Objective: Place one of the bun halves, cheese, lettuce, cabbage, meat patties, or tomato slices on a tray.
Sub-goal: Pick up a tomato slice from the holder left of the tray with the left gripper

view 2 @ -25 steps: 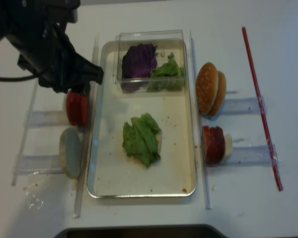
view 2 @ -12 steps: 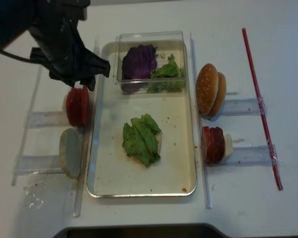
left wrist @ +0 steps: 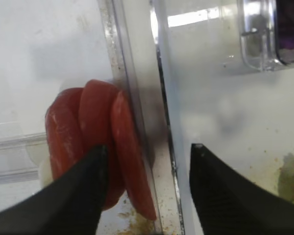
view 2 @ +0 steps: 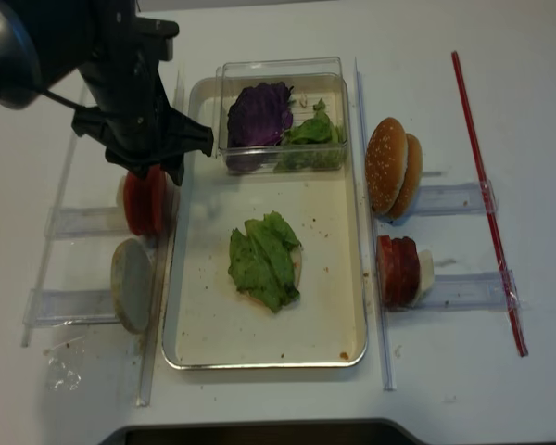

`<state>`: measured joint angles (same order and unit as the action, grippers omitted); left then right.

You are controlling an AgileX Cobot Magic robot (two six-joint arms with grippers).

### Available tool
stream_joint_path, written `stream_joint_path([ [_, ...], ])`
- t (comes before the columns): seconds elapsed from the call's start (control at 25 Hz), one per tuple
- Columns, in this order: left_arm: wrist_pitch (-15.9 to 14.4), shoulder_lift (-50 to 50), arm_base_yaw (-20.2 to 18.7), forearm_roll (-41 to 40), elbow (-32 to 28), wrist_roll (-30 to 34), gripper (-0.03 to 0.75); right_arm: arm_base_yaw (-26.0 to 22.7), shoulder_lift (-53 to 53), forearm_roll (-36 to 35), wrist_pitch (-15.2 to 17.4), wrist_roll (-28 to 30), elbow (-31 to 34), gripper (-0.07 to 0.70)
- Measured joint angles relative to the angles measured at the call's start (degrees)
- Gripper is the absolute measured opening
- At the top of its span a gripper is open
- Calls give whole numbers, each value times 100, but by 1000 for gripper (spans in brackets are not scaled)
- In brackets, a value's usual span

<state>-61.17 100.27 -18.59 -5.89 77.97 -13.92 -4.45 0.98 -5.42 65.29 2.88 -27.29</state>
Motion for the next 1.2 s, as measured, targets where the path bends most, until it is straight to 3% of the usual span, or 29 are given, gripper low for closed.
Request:
stream_joint_path([
  [0.24,26,151,0,-86,0,-171,358,0,0,13,0,0,0,445],
  [0.64,37,268,0,-285,9,-285,251,0,0,57,0,-41,0,445],
  [0.96,37,268,0,-285,38,-289,230,0,0,57,0,-44,0,445],
  [1.2,37,268,0,-285,51,-310,117,0,0,57,0,-44,0,445],
])
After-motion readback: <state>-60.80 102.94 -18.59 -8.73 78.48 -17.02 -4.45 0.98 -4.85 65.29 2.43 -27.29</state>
